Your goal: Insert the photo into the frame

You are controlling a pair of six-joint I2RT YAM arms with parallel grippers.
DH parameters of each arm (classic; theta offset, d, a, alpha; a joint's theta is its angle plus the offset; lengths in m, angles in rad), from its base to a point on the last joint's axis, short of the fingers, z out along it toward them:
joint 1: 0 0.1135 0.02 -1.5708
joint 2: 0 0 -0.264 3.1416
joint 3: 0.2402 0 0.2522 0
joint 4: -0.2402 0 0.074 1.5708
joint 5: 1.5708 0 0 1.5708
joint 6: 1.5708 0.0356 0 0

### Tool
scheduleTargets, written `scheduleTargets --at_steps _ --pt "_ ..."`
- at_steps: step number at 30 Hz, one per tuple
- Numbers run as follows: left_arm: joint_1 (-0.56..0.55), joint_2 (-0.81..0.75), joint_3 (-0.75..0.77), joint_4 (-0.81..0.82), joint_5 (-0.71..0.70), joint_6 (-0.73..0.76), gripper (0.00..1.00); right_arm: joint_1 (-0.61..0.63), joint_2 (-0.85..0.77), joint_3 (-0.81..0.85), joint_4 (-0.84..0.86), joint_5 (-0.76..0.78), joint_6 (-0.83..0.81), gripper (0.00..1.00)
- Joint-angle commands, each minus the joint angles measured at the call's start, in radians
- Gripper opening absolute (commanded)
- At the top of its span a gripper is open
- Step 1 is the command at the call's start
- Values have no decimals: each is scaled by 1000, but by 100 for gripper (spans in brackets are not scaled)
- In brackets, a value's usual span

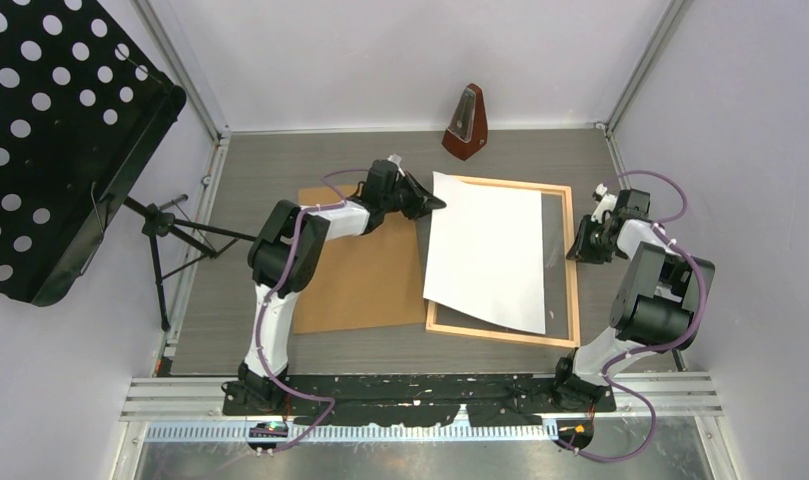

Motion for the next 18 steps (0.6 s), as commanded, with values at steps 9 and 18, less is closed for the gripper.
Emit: scheduleTargets --at_steps 9,18 --pt "-62 46 73 48 -4 27 0 2 -36 -19 -67 -54 25 6" --pt "-77 79 103 55 -1 30 0 1 -33 -19 -68 -58 25 6"
